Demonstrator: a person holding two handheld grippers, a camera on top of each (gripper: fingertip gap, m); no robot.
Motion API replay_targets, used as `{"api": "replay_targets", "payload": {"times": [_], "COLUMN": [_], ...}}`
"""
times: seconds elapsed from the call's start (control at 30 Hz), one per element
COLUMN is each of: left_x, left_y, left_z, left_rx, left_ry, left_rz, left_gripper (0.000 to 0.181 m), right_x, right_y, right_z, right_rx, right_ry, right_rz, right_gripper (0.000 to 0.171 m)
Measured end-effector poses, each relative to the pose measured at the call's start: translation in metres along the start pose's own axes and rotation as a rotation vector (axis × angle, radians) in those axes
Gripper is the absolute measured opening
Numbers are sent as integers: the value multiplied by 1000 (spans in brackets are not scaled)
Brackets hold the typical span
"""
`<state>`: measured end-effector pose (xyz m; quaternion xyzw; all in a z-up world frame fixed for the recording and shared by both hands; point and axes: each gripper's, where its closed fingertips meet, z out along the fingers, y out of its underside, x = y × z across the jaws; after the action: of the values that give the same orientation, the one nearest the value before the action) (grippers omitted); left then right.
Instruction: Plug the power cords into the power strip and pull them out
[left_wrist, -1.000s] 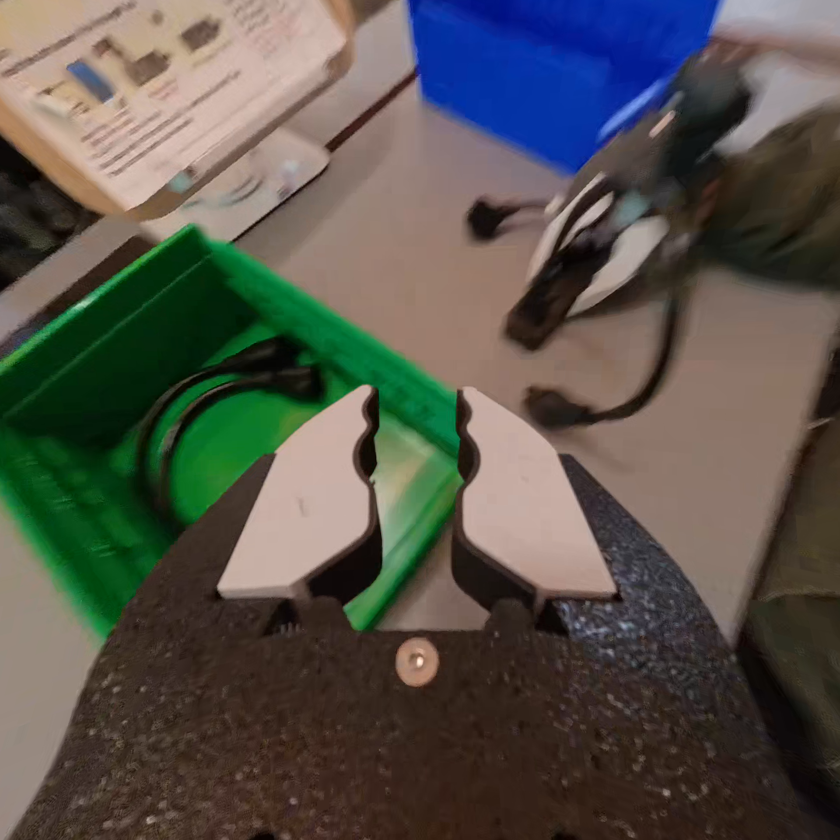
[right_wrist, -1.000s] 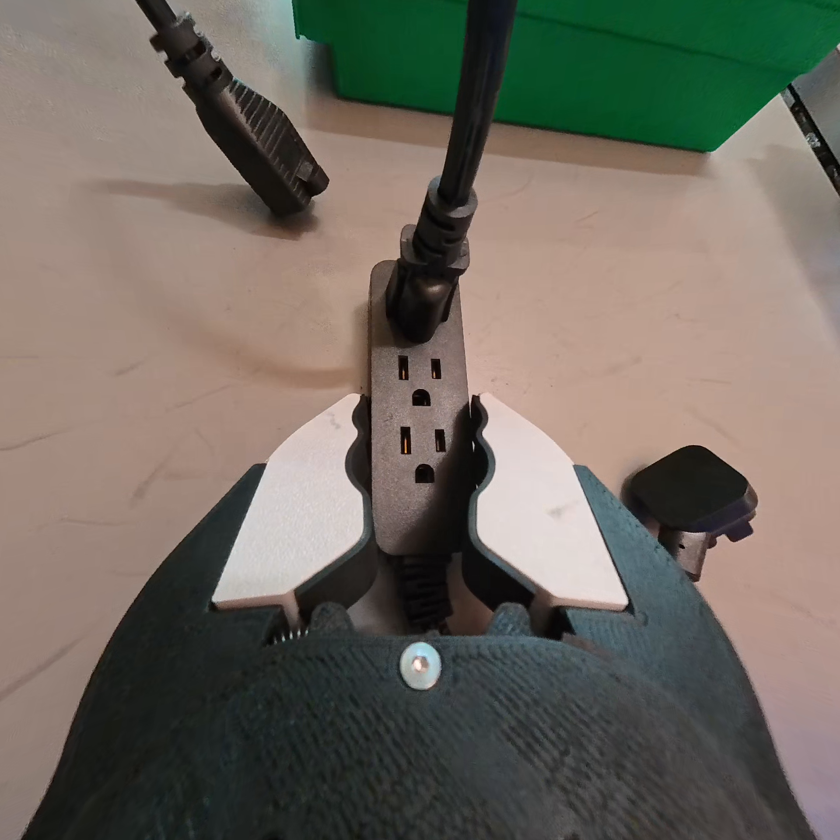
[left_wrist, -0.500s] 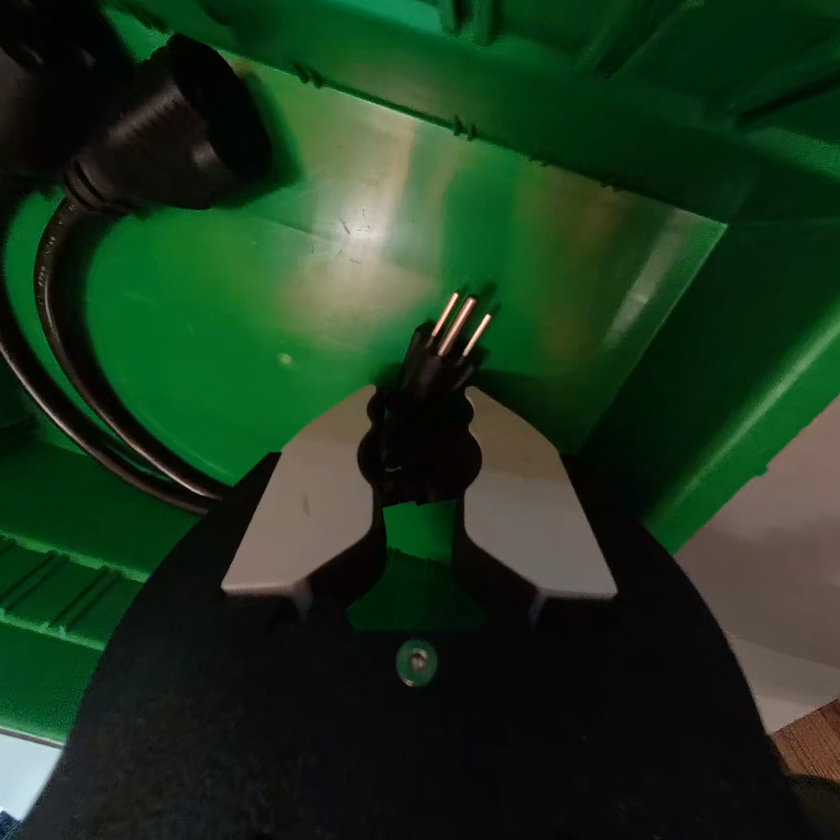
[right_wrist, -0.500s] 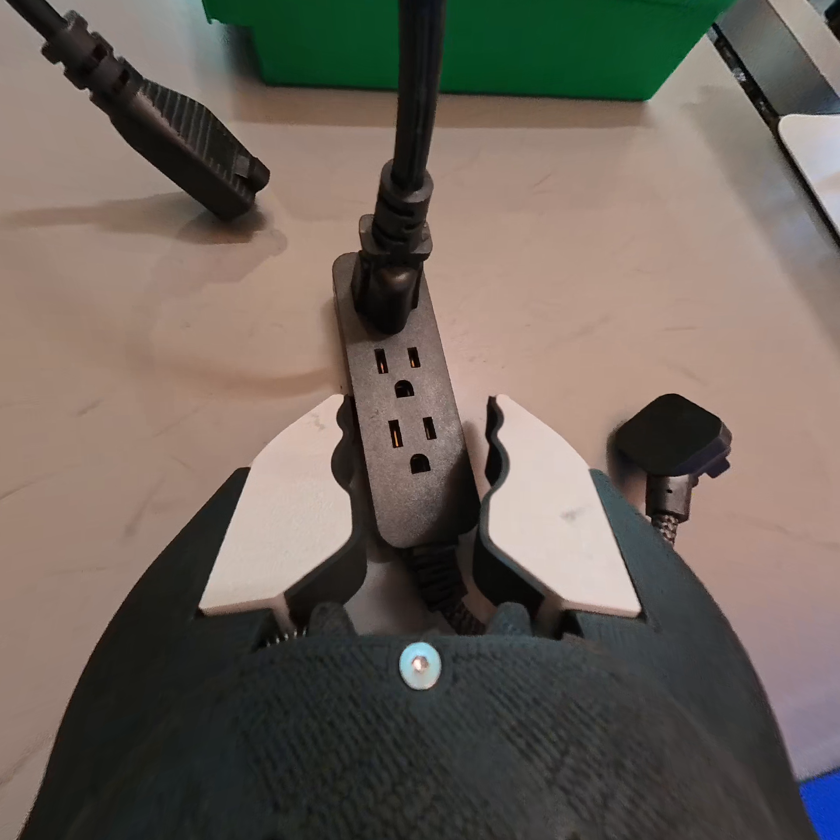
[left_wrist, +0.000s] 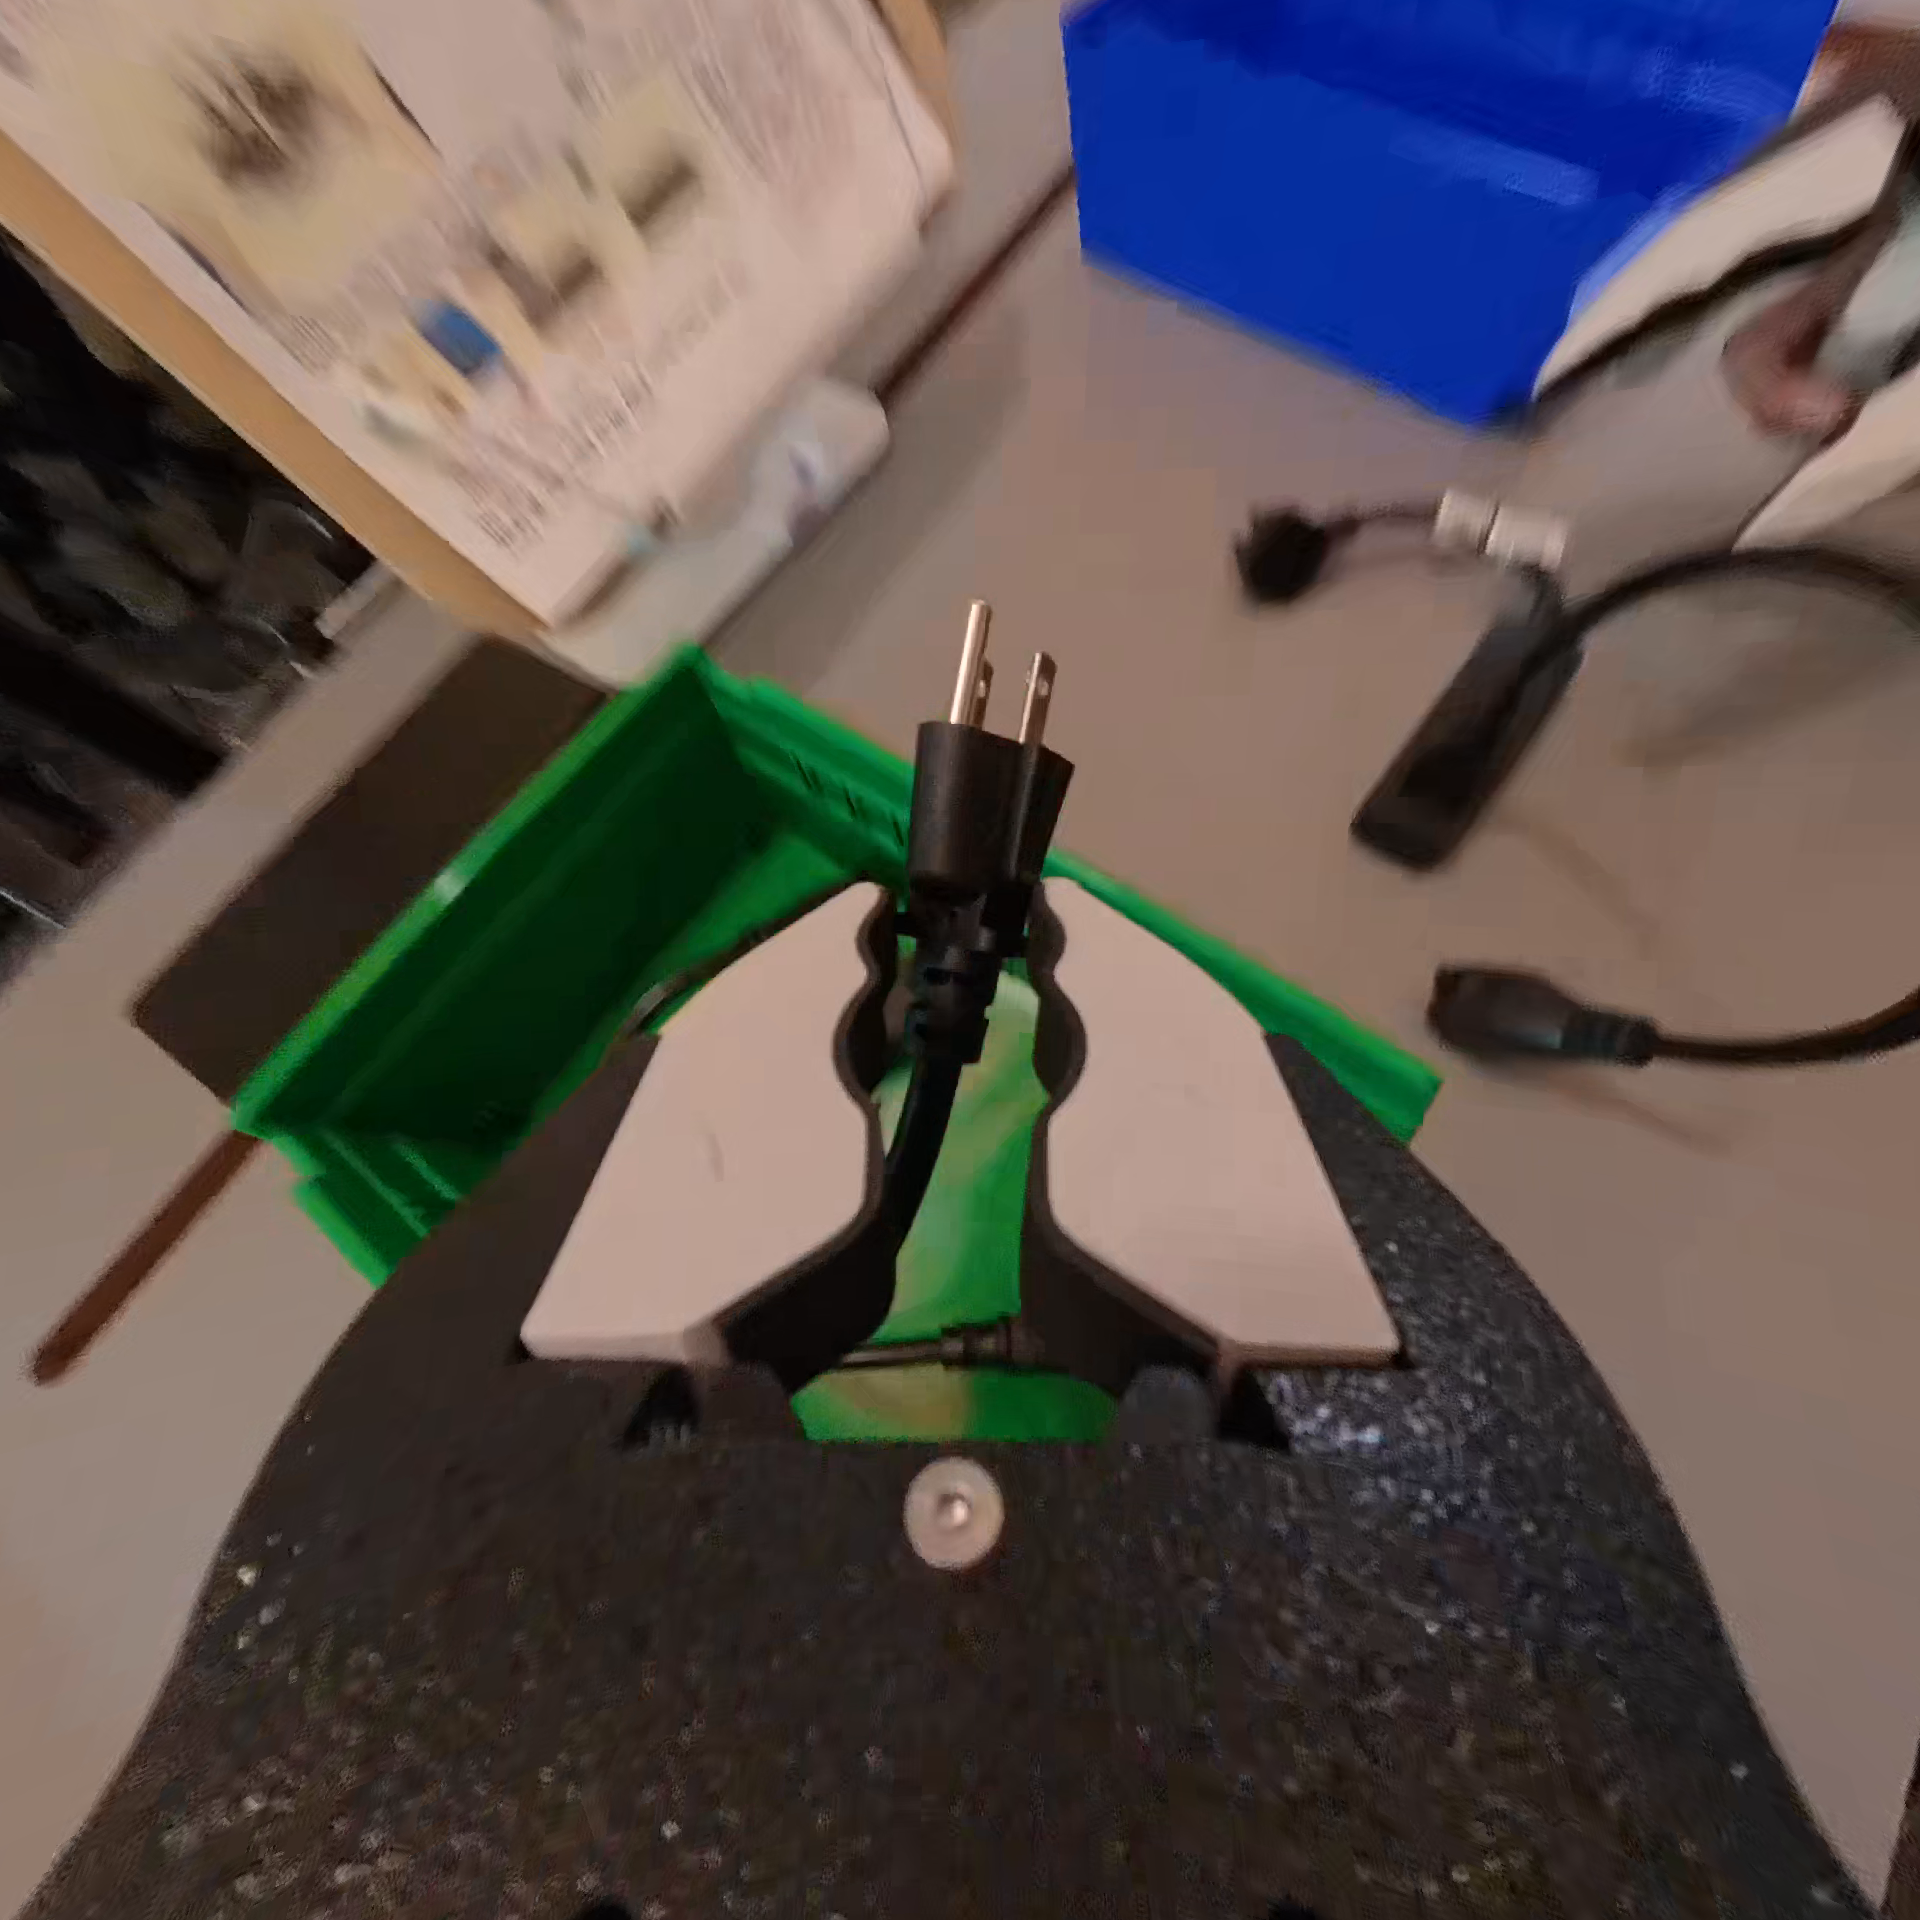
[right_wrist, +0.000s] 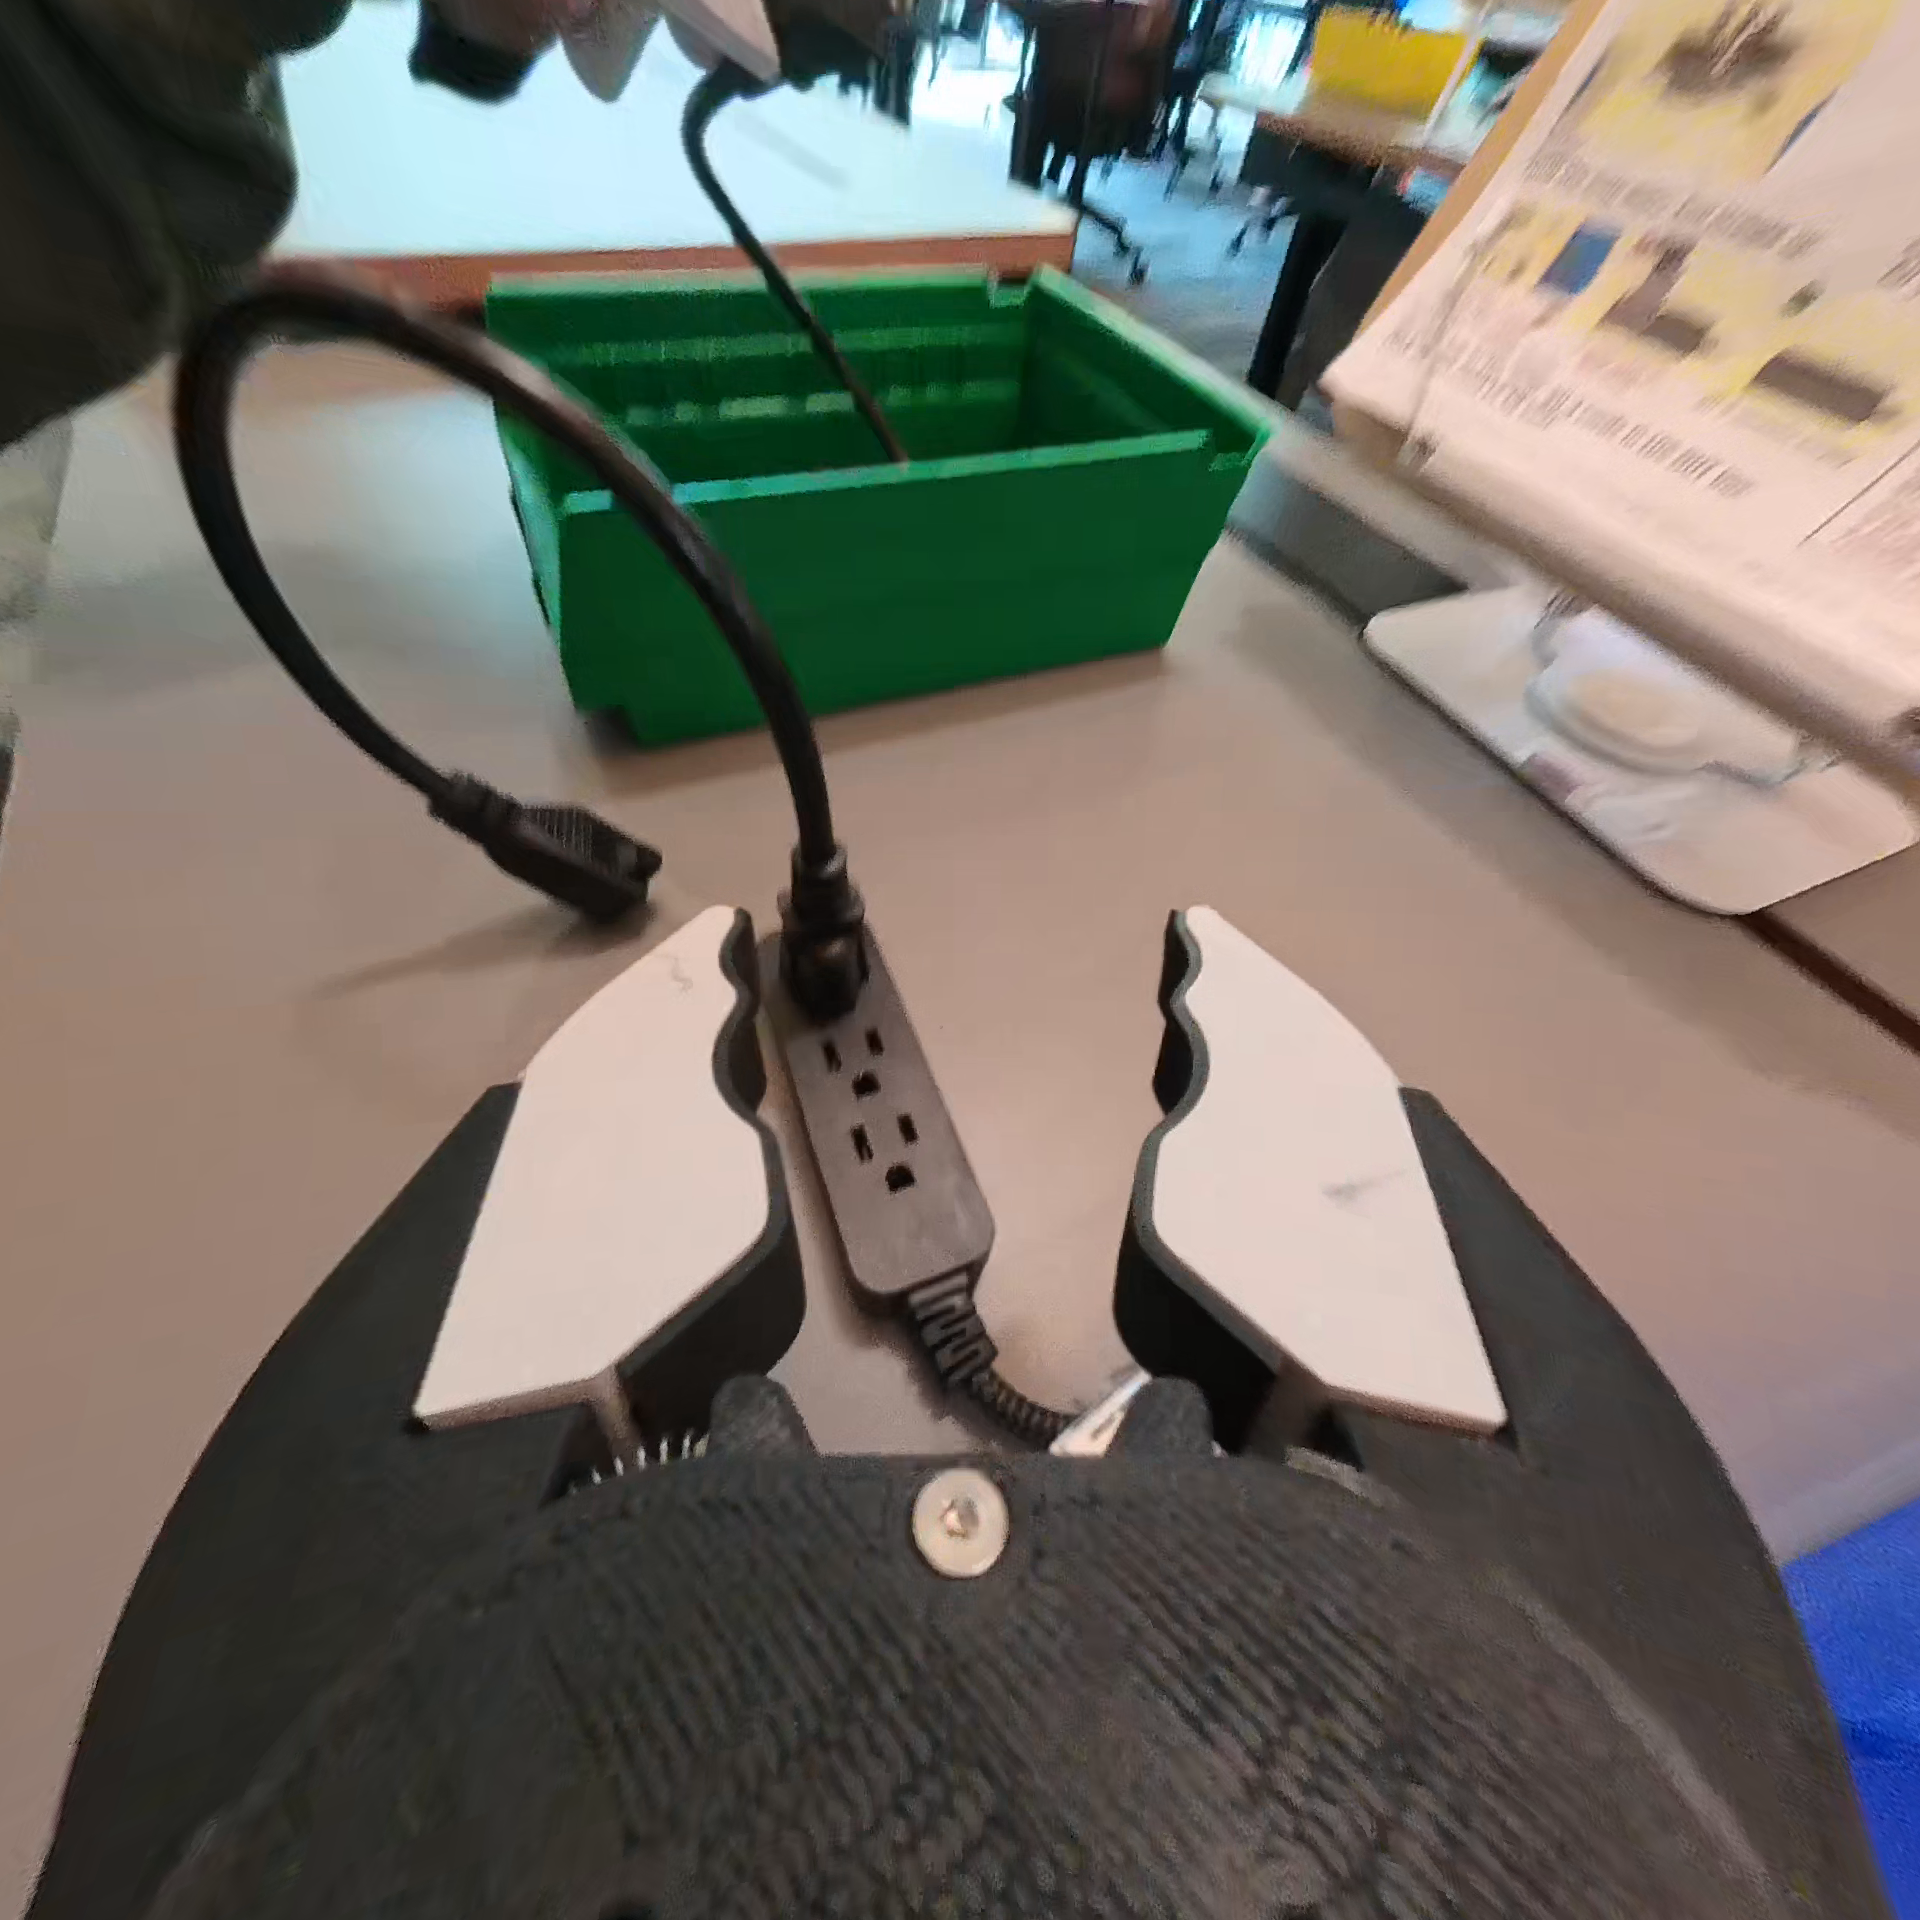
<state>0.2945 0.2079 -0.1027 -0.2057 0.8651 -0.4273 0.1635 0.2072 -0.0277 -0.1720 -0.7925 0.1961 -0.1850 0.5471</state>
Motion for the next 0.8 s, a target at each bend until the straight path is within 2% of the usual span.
{"api": "replay_targets", "payload": {"times": [0.1,0.23,0.3,0.4,0.5,0.57,0.67,0.8], "left_x": [-3,17,36,75,109,128,150,170], "left_y": [-54,-124,-156,-188,-201,-202,-196,-178], "left_z": [-32,-64,-71,-62,-37,-16,13,47], "left_rx": [110,224,290,354,401,438,466,406], "left_ry": [-74,-171,-208,-238,-264,-257,-250,-192], "left_rz": [73,222,301,444,544,584,635,662], "left_gripper": [24,23,23,23,23,23,23,22], "right_x": [8,9,7,3,-3,-3,1,-2], "right_y": [-30,-74,-103,-156,-201,-214,-210,-194], "right_z": [-9,-11,-12,-19,-32,-38,-40,-47], "right_rx": [68,155,223,364,516,579,606,637], "right_ry": [65,107,111,108,65,37,19,-35], "right_rz": [2,-25,-14,45,157,215,282,244], "right_gripper": [72,71,67,64,63,57,52,28]}}
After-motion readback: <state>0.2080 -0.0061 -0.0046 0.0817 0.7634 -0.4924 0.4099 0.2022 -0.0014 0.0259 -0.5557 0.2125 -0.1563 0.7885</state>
